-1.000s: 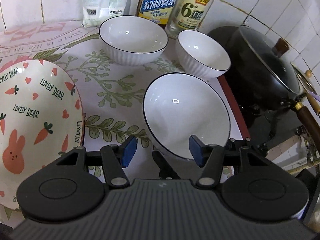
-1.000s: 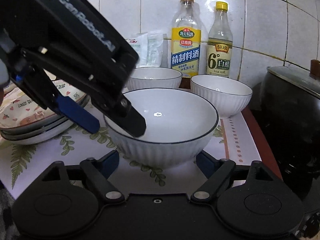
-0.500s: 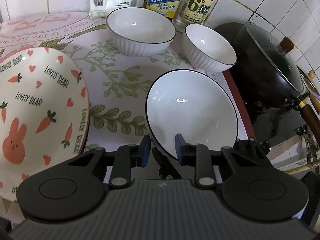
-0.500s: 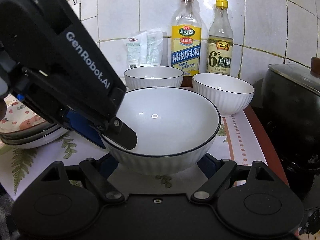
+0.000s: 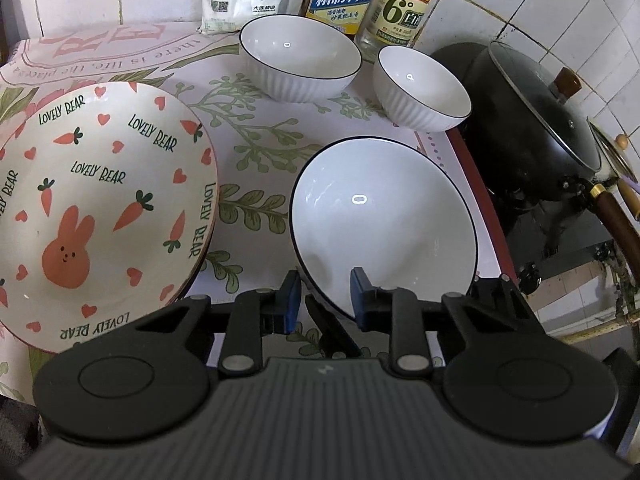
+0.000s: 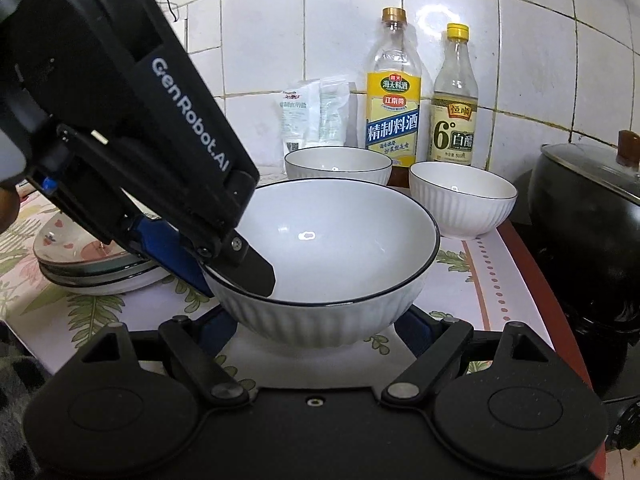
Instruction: Organize plates and bowls
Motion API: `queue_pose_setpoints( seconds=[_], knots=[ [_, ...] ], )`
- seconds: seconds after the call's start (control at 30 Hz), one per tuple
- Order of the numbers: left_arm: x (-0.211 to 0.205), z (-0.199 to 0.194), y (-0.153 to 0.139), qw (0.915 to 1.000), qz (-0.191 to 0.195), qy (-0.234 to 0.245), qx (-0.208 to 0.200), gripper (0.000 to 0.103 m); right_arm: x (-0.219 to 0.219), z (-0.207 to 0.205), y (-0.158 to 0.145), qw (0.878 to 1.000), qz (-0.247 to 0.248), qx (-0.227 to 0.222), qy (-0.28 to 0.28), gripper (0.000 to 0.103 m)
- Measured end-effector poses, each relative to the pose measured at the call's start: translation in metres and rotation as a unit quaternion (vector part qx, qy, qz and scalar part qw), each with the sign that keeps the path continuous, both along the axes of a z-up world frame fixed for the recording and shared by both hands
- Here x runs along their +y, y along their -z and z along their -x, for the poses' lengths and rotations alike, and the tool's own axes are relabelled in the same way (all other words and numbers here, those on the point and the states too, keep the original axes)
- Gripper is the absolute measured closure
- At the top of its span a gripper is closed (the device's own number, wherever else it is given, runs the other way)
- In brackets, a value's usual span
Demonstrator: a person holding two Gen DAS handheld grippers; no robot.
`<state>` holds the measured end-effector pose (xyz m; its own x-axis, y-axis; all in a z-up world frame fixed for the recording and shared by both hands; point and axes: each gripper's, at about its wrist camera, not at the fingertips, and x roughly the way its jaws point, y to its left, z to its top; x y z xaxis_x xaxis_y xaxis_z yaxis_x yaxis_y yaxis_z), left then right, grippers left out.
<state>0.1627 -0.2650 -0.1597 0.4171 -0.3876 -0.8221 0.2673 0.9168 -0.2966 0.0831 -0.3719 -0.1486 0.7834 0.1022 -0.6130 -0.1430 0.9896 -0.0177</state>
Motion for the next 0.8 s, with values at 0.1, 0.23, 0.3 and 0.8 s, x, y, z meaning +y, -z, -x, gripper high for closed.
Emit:
queue_pose_setpoints(
  seconds=[0.1, 0.23, 0.3, 0.8],
  knots=[
    [-0.001, 0.002, 0.001, 1.0000, -0.006, -0.001, 0.000, 0.078, -0.001, 0.003, 0.003, 1.000, -0.005, 0.005, -0.003, 0.015],
    [-0.002, 0.003, 0.004, 0.9999, -0.016, -0.003, 0.002, 0.078, -0.003, 0.000, 0.009, 1.000, -0.015, 0.015, -0.006, 0.015],
    [-0.002, 0.002, 0.007, 0.9998, -0.019, -0.007, 0.002, 0.078, -0.002, -0.002, 0.012, 1.000, -0.015, 0.017, -0.008, 0.015],
    [0.010, 0.015, -0.018, 0.9998, -0.014, 0.012, -0.009, 0.073, -0.005, 0.043, -0.016, 0.999, 0.004, 0.021, 0.035, 0.010]
  ],
)
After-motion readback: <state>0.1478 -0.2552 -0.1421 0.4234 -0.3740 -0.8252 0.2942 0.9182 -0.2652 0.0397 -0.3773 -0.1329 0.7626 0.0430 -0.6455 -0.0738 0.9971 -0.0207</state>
